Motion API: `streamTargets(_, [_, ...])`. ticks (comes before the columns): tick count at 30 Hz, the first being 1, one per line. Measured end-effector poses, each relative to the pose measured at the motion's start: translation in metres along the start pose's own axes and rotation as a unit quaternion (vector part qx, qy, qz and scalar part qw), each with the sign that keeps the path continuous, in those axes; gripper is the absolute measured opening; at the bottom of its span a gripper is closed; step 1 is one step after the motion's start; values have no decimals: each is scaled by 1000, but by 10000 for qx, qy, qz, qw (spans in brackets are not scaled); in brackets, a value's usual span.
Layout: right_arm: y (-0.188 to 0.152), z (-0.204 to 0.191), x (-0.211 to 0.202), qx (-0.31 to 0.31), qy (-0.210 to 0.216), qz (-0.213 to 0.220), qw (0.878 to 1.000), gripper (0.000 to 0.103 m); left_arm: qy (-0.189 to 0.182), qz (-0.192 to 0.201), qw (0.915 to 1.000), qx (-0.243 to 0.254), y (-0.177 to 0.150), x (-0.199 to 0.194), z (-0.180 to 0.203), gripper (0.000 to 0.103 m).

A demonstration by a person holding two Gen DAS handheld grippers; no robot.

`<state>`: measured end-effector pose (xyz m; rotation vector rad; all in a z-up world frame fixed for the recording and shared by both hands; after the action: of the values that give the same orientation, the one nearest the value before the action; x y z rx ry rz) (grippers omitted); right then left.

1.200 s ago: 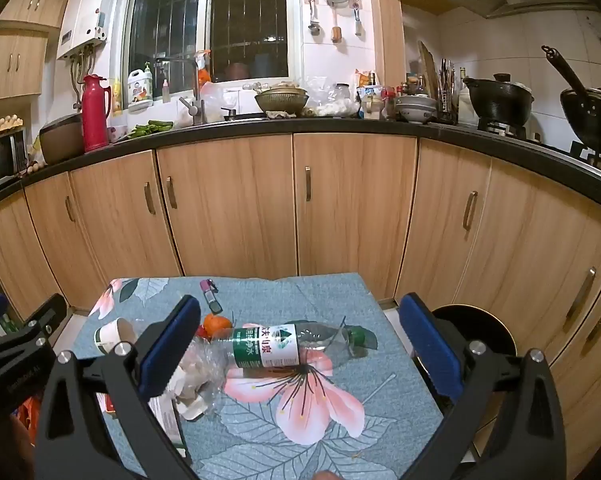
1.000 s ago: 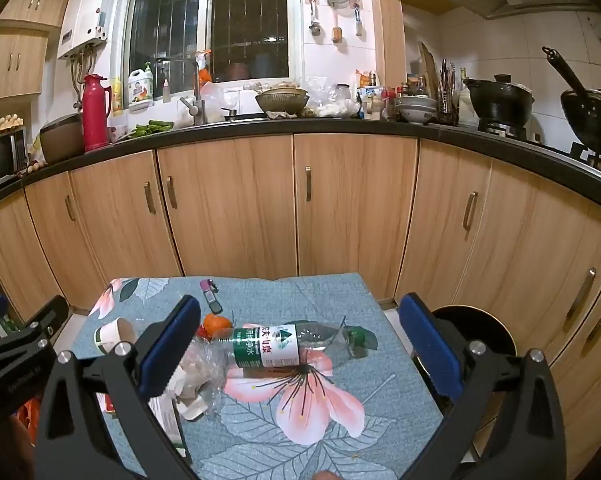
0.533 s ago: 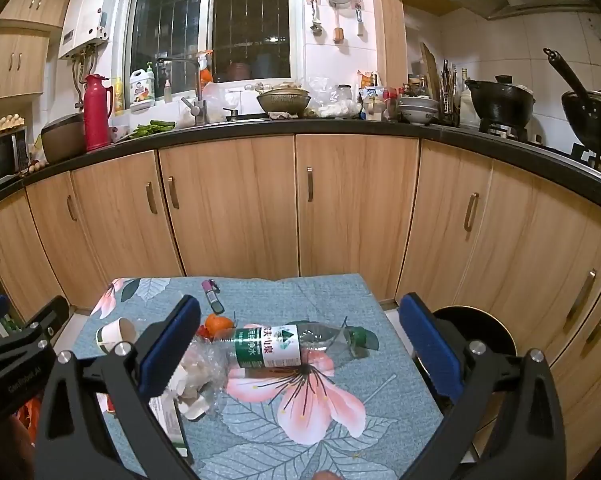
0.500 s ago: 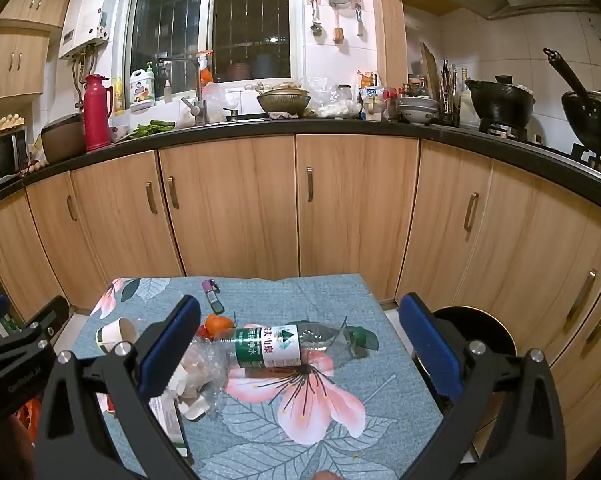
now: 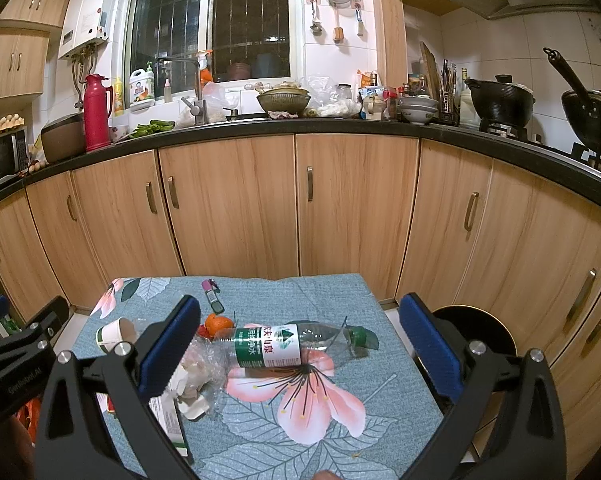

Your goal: Collect trash

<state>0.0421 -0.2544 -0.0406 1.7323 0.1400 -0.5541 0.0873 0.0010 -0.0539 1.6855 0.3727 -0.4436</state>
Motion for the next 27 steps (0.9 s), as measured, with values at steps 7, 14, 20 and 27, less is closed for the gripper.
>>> streamTargets(7, [0,0,0,6,-2,-3,10000,100,-7,-37,10000,-22,-4,0,-1,95])
streamTargets(14, [0,0,0,7,2,-8,10000,100,-7,-43,10000,-15,-2,1,-2,95])
streamTargets(20, [0,1,0,5,-1,-11,10000,100,-11,-45,10000,-21,-2,1,-2,95])
streamTargets(27, [-6,-3,1,13,8,-35,10000,100,-9,-58,10000,-18,-3,1,-1,95])
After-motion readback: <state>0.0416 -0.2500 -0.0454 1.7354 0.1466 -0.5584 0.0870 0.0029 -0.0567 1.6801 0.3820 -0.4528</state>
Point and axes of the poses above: each gripper's, at about its wrist camera, not at the fingertips, and x roughly the way its jaws point, z to its right, y to its top, the point moved 10 cm from there along x, roughly the way its jaws point, and after that the axes turned 7 degrees about x, right-handed, at the moved point
